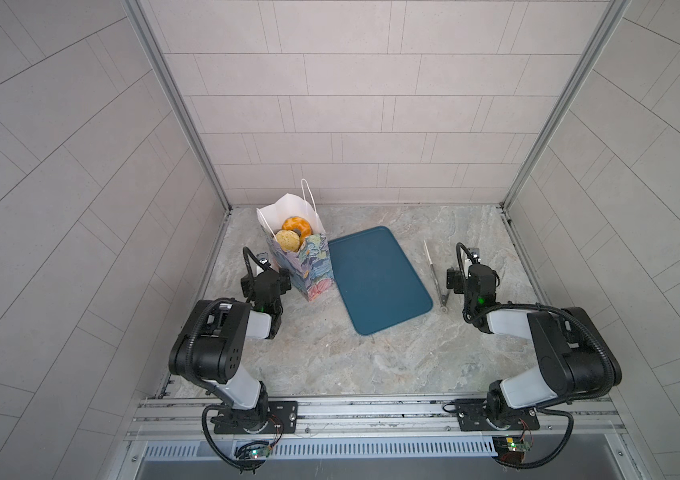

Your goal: Place the fake bread into the paper bag

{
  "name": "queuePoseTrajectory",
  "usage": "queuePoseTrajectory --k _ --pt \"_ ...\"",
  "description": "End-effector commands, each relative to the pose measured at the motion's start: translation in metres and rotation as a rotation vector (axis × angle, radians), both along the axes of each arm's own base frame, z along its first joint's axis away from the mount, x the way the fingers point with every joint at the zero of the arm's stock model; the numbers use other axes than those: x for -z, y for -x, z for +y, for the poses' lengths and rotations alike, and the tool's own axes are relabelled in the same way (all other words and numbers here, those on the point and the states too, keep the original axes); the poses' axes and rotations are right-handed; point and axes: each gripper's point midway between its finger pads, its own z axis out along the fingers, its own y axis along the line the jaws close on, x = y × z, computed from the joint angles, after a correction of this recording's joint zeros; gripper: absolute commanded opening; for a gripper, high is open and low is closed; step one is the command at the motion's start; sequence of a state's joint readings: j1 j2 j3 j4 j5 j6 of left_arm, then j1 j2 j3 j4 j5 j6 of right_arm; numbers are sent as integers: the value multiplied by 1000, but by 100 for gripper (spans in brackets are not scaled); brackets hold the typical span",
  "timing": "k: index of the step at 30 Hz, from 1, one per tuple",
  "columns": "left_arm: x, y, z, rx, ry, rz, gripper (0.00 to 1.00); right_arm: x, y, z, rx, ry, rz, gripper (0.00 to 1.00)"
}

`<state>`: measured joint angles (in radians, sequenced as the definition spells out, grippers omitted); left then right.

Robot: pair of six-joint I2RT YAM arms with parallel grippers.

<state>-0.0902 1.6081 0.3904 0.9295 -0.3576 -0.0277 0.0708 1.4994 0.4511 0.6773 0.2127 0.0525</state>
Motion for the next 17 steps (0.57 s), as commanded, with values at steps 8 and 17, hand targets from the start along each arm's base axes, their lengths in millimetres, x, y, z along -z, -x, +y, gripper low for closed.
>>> queuePoseTrajectory --k 8,17 --pt "-7 -4 0 4 5 -22 100 1 0 -2 2 3 -1 100" --pt "-6 -3 0 4 6 -21 100 2 -1 -2 1 3 3 100"
